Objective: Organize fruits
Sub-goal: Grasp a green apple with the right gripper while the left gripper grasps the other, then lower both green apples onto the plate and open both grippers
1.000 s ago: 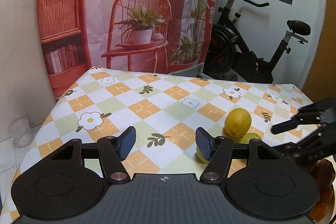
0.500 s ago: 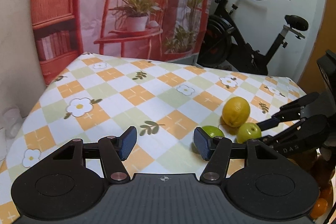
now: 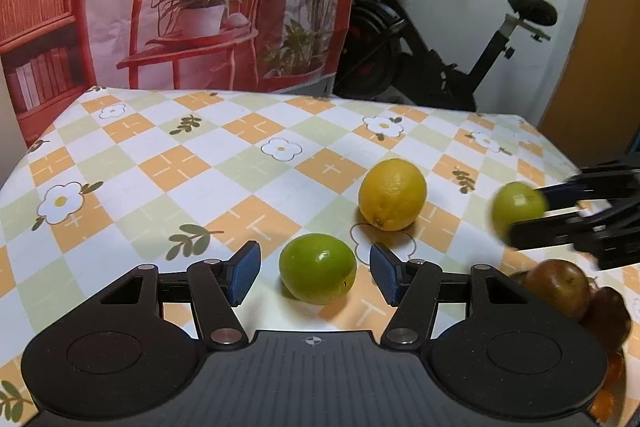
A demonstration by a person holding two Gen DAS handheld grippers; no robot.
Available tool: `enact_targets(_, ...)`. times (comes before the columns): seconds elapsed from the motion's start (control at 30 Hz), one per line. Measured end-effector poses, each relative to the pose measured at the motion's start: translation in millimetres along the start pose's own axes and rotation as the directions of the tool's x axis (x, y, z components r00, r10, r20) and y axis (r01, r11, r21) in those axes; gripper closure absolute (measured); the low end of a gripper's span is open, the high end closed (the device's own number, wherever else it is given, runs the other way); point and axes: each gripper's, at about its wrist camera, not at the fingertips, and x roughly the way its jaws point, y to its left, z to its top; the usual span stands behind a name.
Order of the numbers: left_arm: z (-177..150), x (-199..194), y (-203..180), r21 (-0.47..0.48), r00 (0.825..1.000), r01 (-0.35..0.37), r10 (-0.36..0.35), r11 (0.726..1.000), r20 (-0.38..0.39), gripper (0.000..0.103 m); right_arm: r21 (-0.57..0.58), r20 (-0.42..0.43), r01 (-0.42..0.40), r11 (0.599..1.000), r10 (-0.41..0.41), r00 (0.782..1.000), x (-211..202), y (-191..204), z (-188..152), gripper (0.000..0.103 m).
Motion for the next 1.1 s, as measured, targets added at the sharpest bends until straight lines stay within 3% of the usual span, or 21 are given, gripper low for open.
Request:
enact_targets(0.2, -1, 18, 4, -0.057, 0.999, -0.015, 0.012, 0.998, -0.049, 0.041, 0.091, 0.059, 0.008, 0.996, -0.014, 0.998, -26, -19, -22, 0.059)
enact_targets(0.27, -2, 22, 5, -0.071, 0.999, -0.006, 0.002, 0.997, -0.052, 0.051, 0.118, 0.085, 0.004, 0.993, -0.014, 0.996, -34, -19, -30, 0.059)
enact_targets(0.5, -6, 16, 1, -0.065, 0.999, -0.005, 0.002, 0.998, -0.048, 0.052, 0.172, 0.146, -0.016, 0.985, -0.010, 0.989, -54, -13, -52, 0.059)
enact_targets(0.83, -14, -40, -23, 0.028, 0.999, 0.033, -0.034, 0.999, 0.022, 0.052, 0.224, 0.196, -0.023, 0.974, -0.022, 0.980, -83, -9, -79, 0.059)
enact_targets(1.1, -36, -80, -59, 0.098, 0.990, 0.130, -0.134, 0.987, 0.035, 0.052, 0.228, 0.229, -0.043, 0.973, -0.011, 0.973, -107, 0, -97, 0.059)
